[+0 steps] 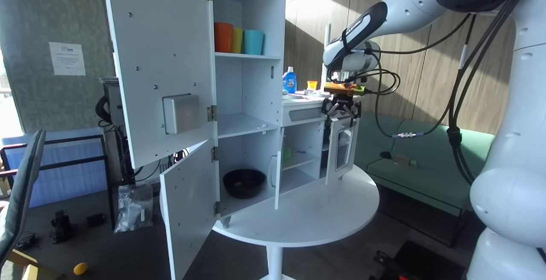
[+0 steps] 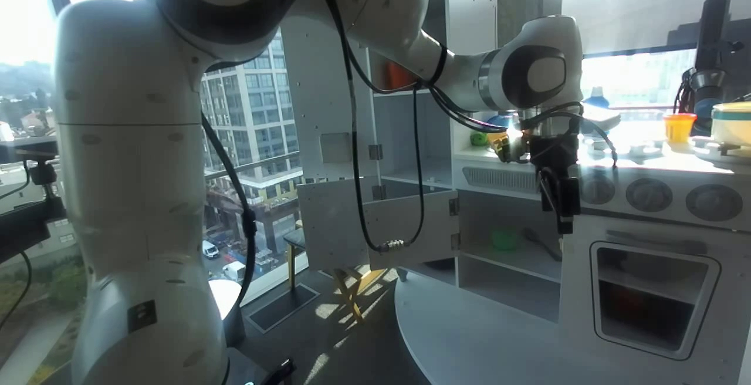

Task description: Open all the cabinet doors

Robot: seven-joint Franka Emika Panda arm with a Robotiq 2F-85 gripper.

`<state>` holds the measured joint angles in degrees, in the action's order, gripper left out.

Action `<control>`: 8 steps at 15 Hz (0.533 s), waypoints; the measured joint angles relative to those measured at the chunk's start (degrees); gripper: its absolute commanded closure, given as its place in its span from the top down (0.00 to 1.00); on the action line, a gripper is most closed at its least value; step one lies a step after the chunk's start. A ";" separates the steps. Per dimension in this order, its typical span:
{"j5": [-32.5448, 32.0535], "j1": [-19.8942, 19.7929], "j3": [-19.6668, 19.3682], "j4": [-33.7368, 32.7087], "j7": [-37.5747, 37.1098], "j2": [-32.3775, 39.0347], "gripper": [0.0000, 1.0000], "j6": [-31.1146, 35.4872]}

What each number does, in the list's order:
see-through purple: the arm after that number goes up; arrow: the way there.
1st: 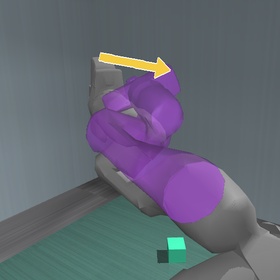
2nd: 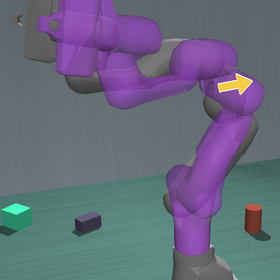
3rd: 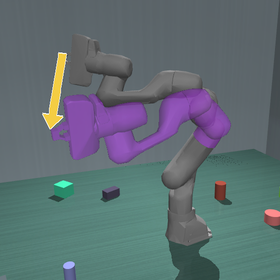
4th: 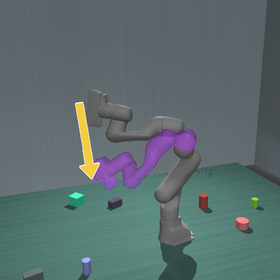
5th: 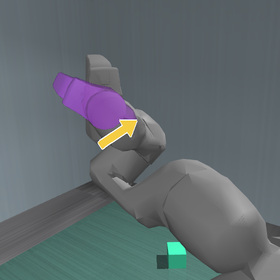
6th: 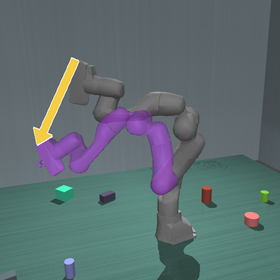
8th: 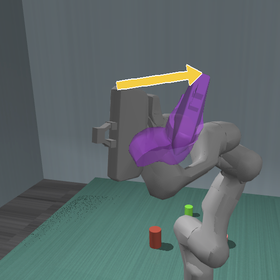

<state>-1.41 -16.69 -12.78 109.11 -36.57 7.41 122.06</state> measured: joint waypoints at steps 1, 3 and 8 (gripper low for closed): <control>0.01 0.01 -0.04 0.07 0.44 0.00 1.00 0.24; -0.62 0.02 -0.24 0.97 3.96 -0.24 1.00 2.49; -0.75 0.01 -0.78 4.06 9.77 -1.12 1.00 8.11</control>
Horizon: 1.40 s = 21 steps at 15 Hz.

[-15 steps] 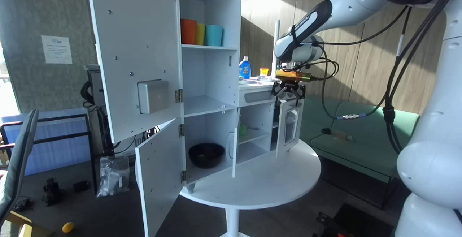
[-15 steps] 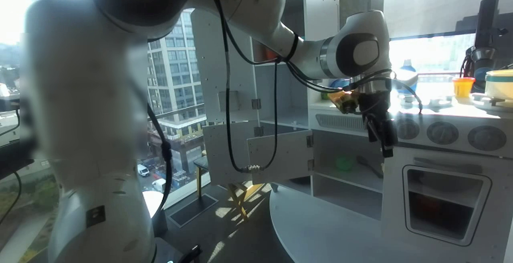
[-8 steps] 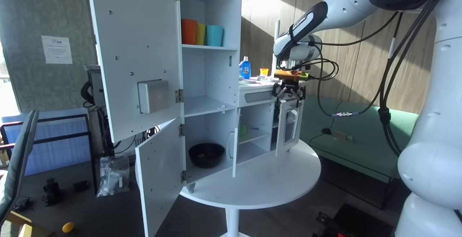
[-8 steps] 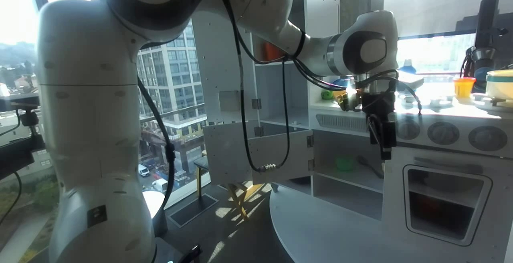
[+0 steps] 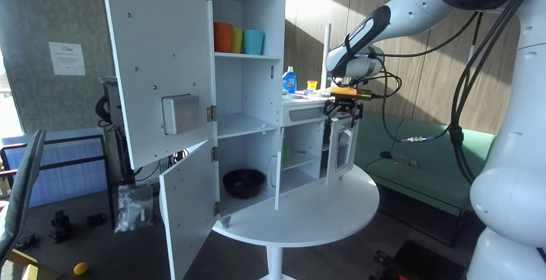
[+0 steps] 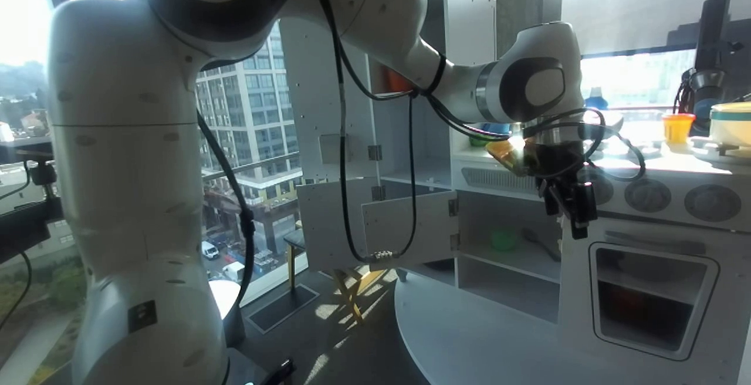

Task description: Open all the cabinet doors

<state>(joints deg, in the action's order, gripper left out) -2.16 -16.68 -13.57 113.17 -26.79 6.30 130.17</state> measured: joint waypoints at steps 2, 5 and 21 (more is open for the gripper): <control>1.38 0.17 0.00 0.56 -0.55 -0.01 1.00 0.29; 7.31 0.34 -0.03 3.47 -1.36 -0.35 1.00 3.84; 28.14 2.08 0.03 14.79 -2.53 -2.73 1.00 23.33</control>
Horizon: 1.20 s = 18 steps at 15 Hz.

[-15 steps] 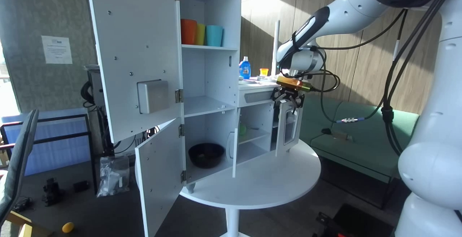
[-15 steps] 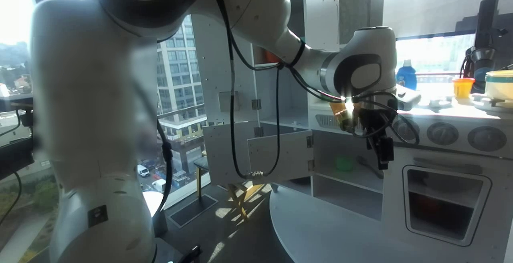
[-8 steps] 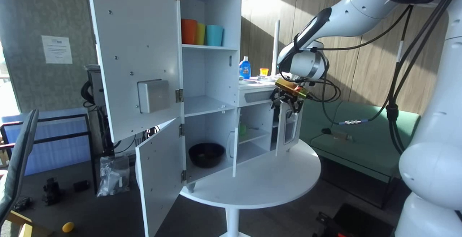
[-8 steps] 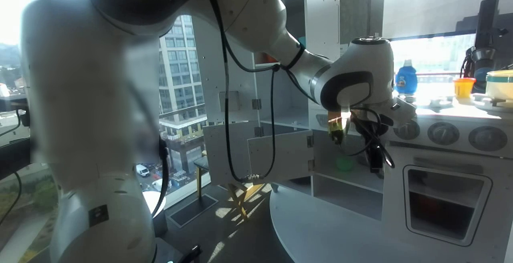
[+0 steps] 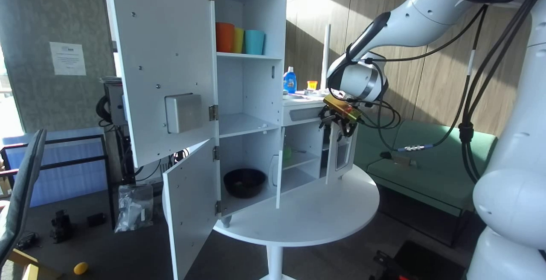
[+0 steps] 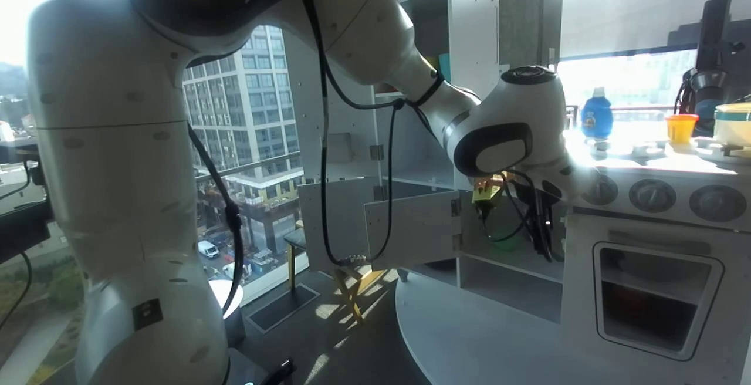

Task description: Open all the cabinet doors

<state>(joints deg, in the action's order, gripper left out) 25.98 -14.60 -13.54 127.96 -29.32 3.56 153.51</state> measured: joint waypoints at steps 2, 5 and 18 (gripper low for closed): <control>-0.44 0.03 -0.11 0.18 -1.18 0.00 1.00 0.49; -3.86 -1.30 -3.27 -1.07 -6.89 1.73 1.00 3.01; -23.02 -1.10 -7.16 -0.33 -21.38 2.54 1.00 3.03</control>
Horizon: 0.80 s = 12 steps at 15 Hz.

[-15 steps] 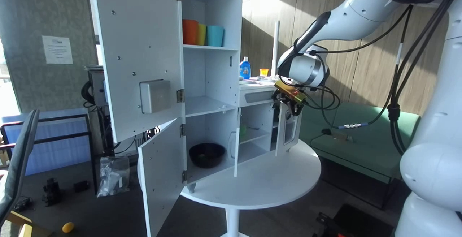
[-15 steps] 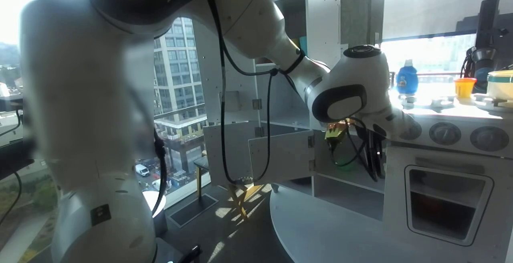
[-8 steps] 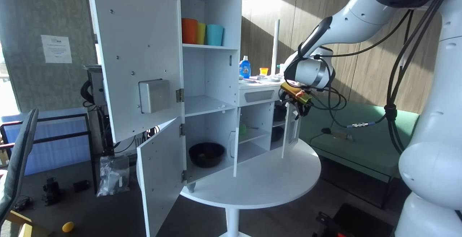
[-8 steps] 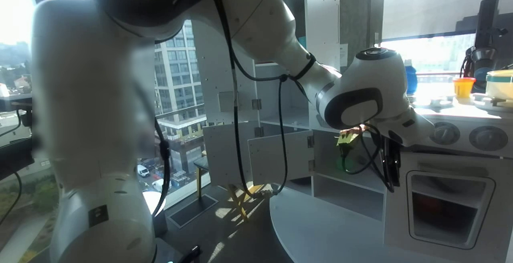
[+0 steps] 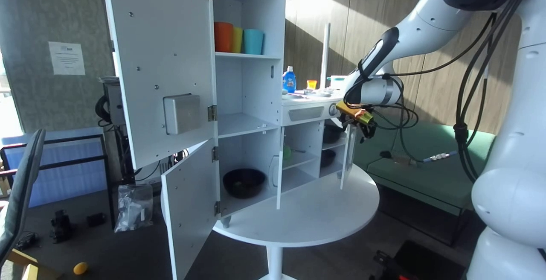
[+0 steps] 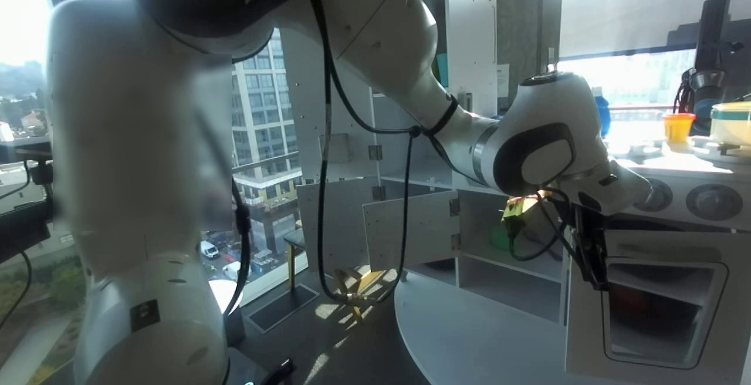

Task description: Open all the cabinet doors

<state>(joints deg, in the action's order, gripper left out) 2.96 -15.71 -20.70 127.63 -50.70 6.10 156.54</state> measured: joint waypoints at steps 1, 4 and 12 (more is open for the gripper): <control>-3.81 0.07 -0.78 0.10 -3.29 -0.27 1.00 0.00; -17.87 0.08 -4.82 3.15 -13.21 -3.01 1.00 0.35; -55.33 -5.66 -4.08 6.89 -44.02 -13.80 1.00 -5.36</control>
<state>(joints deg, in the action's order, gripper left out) -52.37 -21.36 -24.78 134.52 -94.72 -7.70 151.18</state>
